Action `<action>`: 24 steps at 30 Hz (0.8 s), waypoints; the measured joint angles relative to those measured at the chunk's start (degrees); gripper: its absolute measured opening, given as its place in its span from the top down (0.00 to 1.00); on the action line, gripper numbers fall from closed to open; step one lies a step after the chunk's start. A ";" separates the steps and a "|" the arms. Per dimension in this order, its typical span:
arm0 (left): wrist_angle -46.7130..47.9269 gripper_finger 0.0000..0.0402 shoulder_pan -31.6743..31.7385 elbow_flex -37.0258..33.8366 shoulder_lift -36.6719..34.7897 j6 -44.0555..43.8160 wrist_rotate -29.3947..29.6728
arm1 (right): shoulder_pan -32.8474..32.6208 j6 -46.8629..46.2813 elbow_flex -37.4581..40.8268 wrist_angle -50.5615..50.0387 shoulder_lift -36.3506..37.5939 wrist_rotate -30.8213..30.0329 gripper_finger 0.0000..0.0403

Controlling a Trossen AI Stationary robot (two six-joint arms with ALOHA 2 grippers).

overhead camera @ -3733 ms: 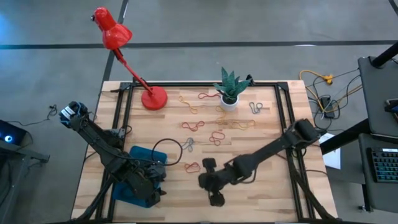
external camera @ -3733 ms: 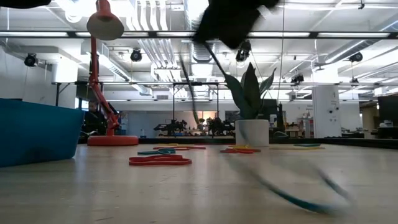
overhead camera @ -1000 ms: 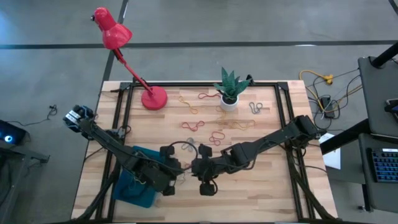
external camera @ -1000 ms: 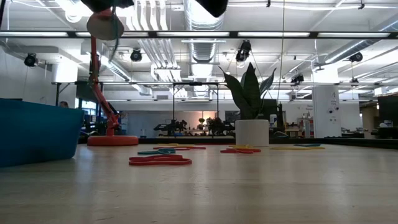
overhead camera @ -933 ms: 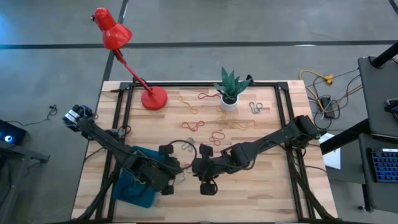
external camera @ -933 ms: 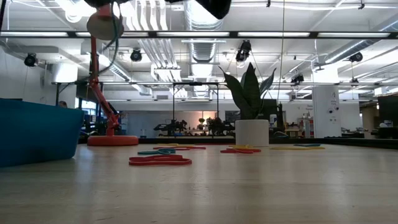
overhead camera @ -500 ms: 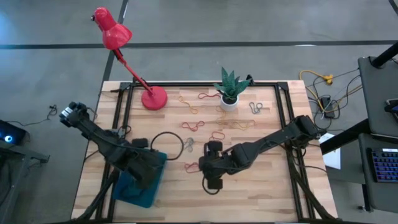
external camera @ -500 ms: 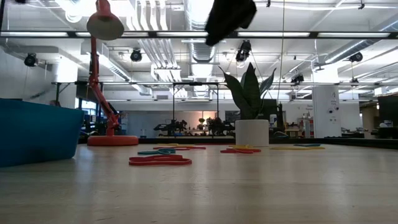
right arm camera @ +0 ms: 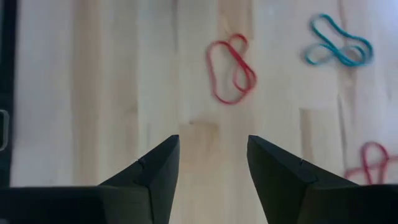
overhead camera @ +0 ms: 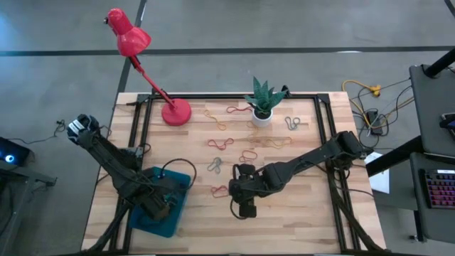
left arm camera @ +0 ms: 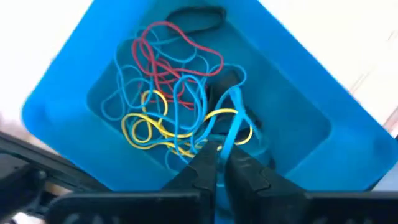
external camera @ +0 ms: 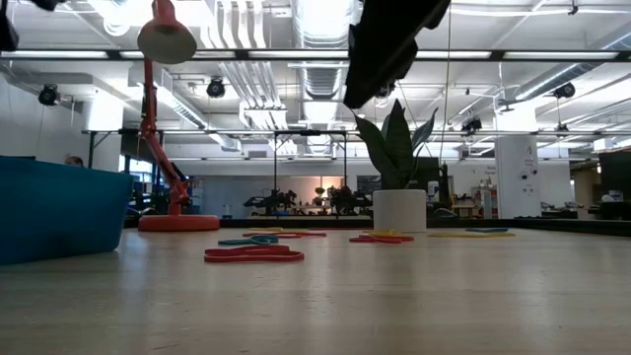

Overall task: Pick and place rubber bands into bin
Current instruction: Put the blue rubber band into the blue bin, then put the red rubber band into the blue bin

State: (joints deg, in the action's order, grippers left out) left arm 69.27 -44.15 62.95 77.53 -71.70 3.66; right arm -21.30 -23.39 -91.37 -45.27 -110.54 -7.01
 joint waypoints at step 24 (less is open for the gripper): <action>-9.74 0.59 -1.83 6.45 -0.41 4.23 4.16 | 3.17 14.13 0.12 14.40 -13.92 -2.34 0.44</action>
State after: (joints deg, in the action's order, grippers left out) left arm 59.54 -45.98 69.41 77.12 -67.47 7.83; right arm -18.12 -9.26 -91.24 -30.87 -124.46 -9.35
